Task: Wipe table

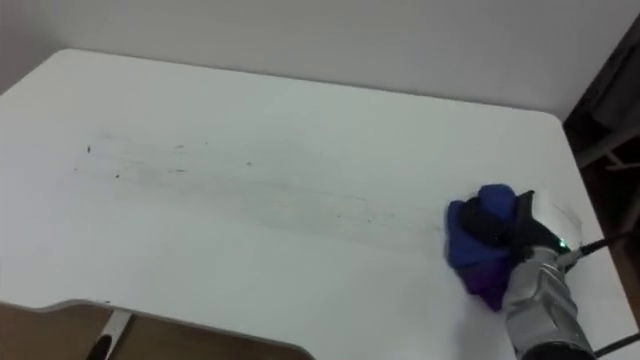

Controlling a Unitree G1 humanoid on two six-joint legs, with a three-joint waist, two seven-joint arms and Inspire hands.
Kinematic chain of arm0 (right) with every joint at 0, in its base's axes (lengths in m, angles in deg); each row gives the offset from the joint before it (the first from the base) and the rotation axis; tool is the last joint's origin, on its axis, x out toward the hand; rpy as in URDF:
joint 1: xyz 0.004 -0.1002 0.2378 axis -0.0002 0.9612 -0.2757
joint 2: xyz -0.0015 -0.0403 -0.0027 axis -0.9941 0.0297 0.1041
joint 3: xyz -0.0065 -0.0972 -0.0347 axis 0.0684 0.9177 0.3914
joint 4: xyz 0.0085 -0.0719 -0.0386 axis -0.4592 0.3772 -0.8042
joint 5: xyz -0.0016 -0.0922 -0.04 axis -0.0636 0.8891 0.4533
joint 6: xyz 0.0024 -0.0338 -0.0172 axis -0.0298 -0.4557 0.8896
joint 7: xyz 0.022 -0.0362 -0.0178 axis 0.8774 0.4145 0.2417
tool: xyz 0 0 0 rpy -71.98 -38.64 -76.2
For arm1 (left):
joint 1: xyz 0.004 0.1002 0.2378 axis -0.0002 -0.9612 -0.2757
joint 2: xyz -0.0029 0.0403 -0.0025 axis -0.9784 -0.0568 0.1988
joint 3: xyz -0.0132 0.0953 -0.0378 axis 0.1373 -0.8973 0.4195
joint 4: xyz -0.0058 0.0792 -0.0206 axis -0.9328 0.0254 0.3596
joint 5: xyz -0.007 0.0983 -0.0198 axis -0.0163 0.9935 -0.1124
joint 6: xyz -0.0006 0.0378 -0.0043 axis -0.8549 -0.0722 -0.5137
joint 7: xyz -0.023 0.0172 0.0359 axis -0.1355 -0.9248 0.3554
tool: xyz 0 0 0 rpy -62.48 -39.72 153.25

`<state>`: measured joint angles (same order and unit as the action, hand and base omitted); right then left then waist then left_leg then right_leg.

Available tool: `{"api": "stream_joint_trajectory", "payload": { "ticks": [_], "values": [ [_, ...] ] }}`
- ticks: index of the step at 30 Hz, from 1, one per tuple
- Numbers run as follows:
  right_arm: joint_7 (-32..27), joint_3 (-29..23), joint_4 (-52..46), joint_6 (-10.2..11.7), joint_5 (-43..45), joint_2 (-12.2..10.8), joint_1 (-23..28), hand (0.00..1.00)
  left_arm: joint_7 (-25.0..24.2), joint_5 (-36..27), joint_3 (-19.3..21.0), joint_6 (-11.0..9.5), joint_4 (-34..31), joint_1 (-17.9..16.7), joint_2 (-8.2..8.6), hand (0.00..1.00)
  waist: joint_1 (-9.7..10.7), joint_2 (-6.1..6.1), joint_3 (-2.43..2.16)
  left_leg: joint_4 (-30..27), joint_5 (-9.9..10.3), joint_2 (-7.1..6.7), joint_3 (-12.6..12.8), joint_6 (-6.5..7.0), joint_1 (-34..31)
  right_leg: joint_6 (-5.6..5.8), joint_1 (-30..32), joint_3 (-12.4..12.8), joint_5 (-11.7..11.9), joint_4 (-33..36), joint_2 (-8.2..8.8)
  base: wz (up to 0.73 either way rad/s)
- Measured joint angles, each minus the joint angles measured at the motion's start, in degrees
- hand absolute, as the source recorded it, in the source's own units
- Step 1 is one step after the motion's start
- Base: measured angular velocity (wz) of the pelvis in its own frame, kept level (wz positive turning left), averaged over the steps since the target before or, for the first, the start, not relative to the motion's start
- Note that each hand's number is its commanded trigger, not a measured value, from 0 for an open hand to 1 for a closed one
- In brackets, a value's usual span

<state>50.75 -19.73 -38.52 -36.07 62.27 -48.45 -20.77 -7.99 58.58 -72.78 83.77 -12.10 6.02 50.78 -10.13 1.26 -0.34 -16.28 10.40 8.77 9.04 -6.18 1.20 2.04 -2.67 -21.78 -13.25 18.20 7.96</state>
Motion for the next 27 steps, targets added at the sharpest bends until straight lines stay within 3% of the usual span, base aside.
{"api": "stream_joint_trajectory", "payload": {
  "ticks": [3, 4, 6, 8, 10, 12, 13, 15, 18, 20, 22, 25, 27],
  "values": [
    [4.0, 6.6, -9.6, -3.0, 4.2, -0.9, -0.5, 1.0, 0.4, 0.1, 0.0, 0.3, -2.8, 1.5, 0.95, 0.0, -0.5, 0.48, -0.21, 2.7, -0.9, -0.63, 0.1, -0.01, -0.5, 0.02, 2.4, 1.3, 1.2, -0.4, -0.08, -0.34],
    [5.5, 8.9, -11.9, -3.5, 5.0, -3.0, -1.8, 1.0, 0.6, 0.1, 0.0, 0.2, -5.1, 2.3, 1.59, 0.0, -0.5, 0.81, -0.06, 3.3, -1.4, -0.87, 0.0, 0.08, -0.7, 0.04, 2.6, 1.3, 1.3, -0.4, 0.05, -0.03],
    [7.3, 12.2, -12.0, -3.0, 5.9, -5.3, -4.3, 1.0, 0.6, 0.0, 0.0, 0.1, -5.8, 4.8, 2.74, 0.0, -1.2, 1.59, 0.42, 4.6, -2.1, -1.14, -0.5, 0.07, -0.6, 0.06, 2.7, 1.0, 1.3, -0.5, 0.19, 0.14],
    [8.1, 12.4, -12.1, -1.5, 5.8, -6.0, -5.3, 1.0, 0.6, 0.0, -0.1, -0.3, -7.6, 6.2, 3.99, 0.0, -2.7, 2.49, 0.85, 5.2, -2.5, -1.57, -1.5, 0.12, -0.8, 0.3, 2.7, -0.1, 1.2, -0.8, 0.51, 0.3],
    [8.0, 12.0, -11.5, -0.8, 5.8, -5.9, -5.3, 1.0, 0.6, 0.4, 0.0, -1.0, -8.1, 5.2, 4.29, 0.0, -3.4, 3.31, 0.86, 5.5, -2.5, -2.02, -2.8, 0.13, -0.8, 0.52, 1.5, -1.3, 1.1, -1.9, 0.73, 0.4],
    [6.3, 9.4, -8.1, 1.1, 5.3, -5.1, -3.4, 1.0, 1.3, 1.0, 0.5, -1.5, -8.0, 1.4, 3.23, 0.0, -3.1, 4.48, 0.81, 5.6, -2.5, -2.55, -4.8, 0.15, -0.9, 1.0, -0.6, -2.7, 1.4, -3.7, 0.73, 0.47],
    [5.4, 8.2, -7.6, 2.2, 4.3, -5.0, -2.3, 1.0, 1.6, 1.5, 1.4, -1.6, -7.9, -0.1, 3.0, 0.0, -3.1, 4.68, 0.73, 5.6, -2.5, -2.57, -5.1, 0.15, -0.9, 1.16, -0.8, -2.7, 1.5, -3.9, 0.68, 0.36],
    [2.1, 4.0, -5.3, 6.5, 2.0, -4.8, 2.4, 1.0, 3.1, 4.8, 4.9, -1.6, -7.2, -6.8, 1.55, 0.0, -1.6, 5.34, 0.41, 5.6, -2.5, -3.21, -7.0, 0.17, 0.1, 1.76, -3.8, -4.6, 1.9, -6.1, 0.66, 0.41],
    [-1.0, -2.0, -3.2, 8.2, 1.7, -3.3, 6.1, 1.0, 3.8, 7.7, 8.0, -1.4, -7.3, -13.6, 1.37, 0.0, -1.0, 4.96, 0.48, 5.5, -2.2, -3.77, -7.6, 0.65, 1.5, 1.9, -6.6, -5.7, 2.0, -6.9, 0.92, 0.35],
    [-1.4, -4.2, -1.4, 9.2, 1.6, -2.4, 6.1, 1.0, 3.6, 8.3, 9.2, -1.3, -7.4, -14.0, 1.52, 0.0, -1.0, 4.66, 0.57, 5.5, -2.2, -3.79, -7.9, 0.66, 1.2, 1.99, -6.6, -6.1, 1.9, -6.8, 0.91, 0.16],
    [-1.8, -4.1, 0.9, 9.0, 0.8, -2.0, 4.5, 1.0, 3.6, 8.3, 8.9, -1.4, -7.5, -13.0, 1.61, 0.0, -0.7, 4.21, 0.55, 5.5, -2.2, -3.79, -8.0, 0.67, 1.1, 2.25, -6.8, -6.7, 1.8, -6.9, 0.91, 0.05],
    [-1.2, -3.0, 1.3, 6.8, 0.7, -2.3, 2.6, 1.0, 3.7, 7.7, 8.3, -1.4, -7.5, -8.1, 2.37, 0.0, -1.2, 3.11, 0.76, 4.9, -2.2, -3.65, -8.3, 0.68, 0.4, 2.26, -6.3, -6.4, 1.8, -6.6, 0.69, -0.01],
    [0.9, 1.1, 0.3, 3.1, 1.2, -3.0, -0.2, 1.0, 4.0, 6.8, 5.7, -1.4, -7.5, -4.3, 3.49, 0.0, -1.6, 2.52, 0.07, 5.3, -2.3, -3.48, -7.5, 0.57, 0.3, 2.06, -5.2, -4.0, 1.8, -6.3, 0.36, -0.29]
  ]
}}
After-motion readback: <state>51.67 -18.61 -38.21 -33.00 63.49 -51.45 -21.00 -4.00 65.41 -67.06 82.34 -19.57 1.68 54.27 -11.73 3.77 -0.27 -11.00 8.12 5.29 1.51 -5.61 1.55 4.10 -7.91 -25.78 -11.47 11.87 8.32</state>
